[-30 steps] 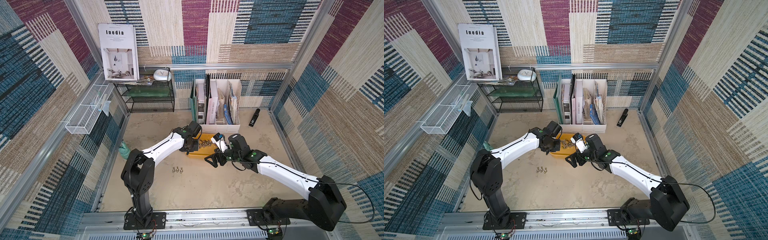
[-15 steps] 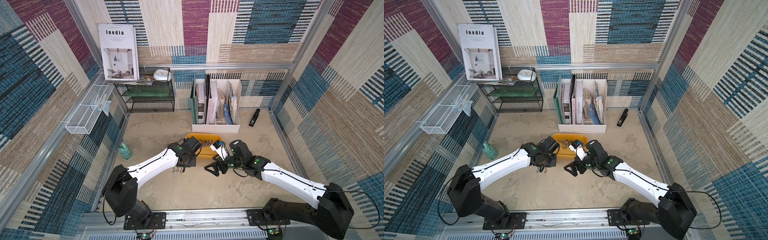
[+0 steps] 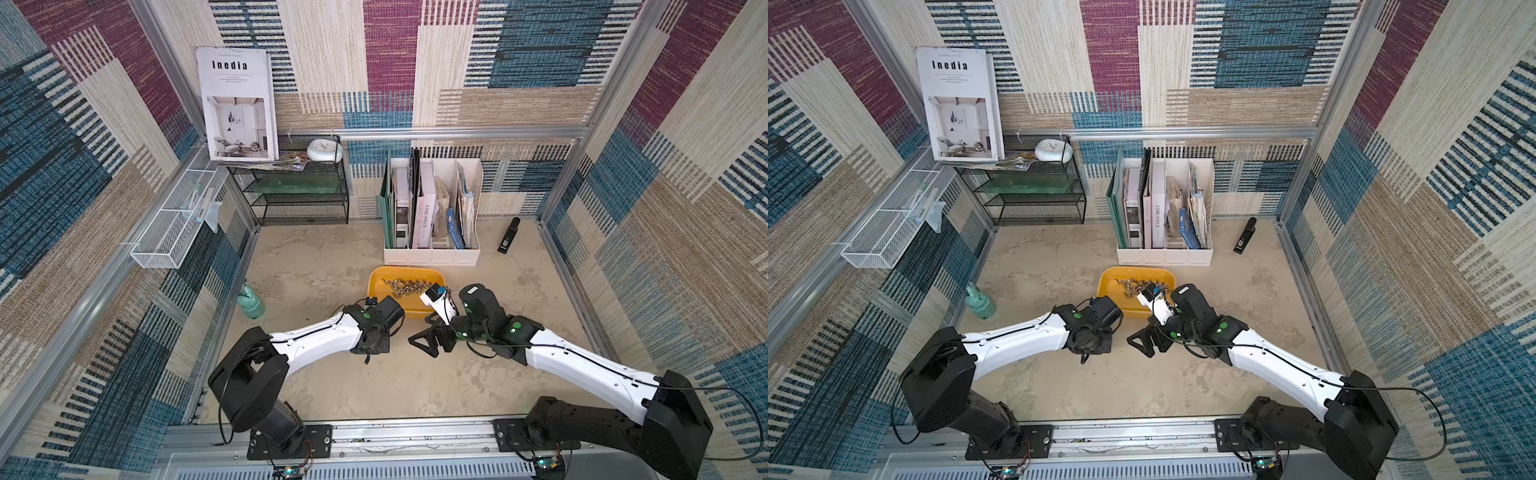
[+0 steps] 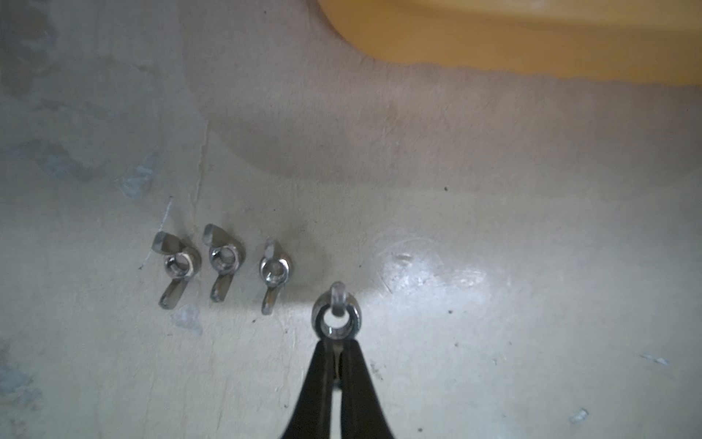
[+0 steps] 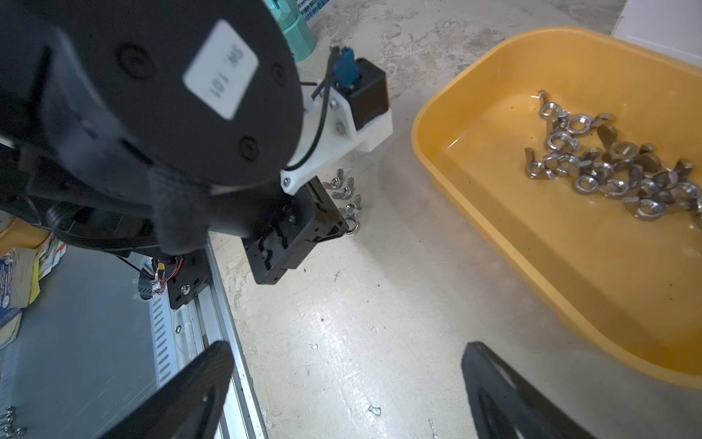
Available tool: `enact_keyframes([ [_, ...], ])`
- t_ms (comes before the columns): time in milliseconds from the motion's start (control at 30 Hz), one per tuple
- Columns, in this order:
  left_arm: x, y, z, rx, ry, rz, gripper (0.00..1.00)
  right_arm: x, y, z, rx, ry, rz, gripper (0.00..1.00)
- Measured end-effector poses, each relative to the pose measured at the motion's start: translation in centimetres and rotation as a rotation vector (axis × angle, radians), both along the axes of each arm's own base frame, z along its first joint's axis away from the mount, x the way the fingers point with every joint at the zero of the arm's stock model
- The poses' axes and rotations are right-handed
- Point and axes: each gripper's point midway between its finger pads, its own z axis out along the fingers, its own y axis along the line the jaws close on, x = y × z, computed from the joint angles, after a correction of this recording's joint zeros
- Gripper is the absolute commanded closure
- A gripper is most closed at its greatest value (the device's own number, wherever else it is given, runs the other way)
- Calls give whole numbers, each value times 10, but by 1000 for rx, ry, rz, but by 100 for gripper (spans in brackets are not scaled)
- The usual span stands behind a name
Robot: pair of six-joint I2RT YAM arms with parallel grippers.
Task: Take out the wing nut from the storage box
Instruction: Place the wing nut at the center of the board.
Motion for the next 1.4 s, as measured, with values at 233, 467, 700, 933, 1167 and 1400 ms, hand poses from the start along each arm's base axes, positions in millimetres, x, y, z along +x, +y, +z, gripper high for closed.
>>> enact_keyframes([
  [233,9,-4,-10,37,0,-9,98,1,-1,-1,-5,0,-13,1],
  [467,15,4,-12,63,-10,9,98,2,-2,-4,-15,8,-19,1],
  [700,17,8,-17,77,1,8,97,4,0,-6,-23,15,-20,1],
  [933,17,9,-18,81,-2,0,77,4,1,-9,-28,21,-20,1],
  [1167,14,9,-8,60,-6,-1,72,6,0,-9,-33,16,-27,1],
  [1400,20,4,23,21,-53,2,60,10,-3,-6,-39,-7,-51,1],
])
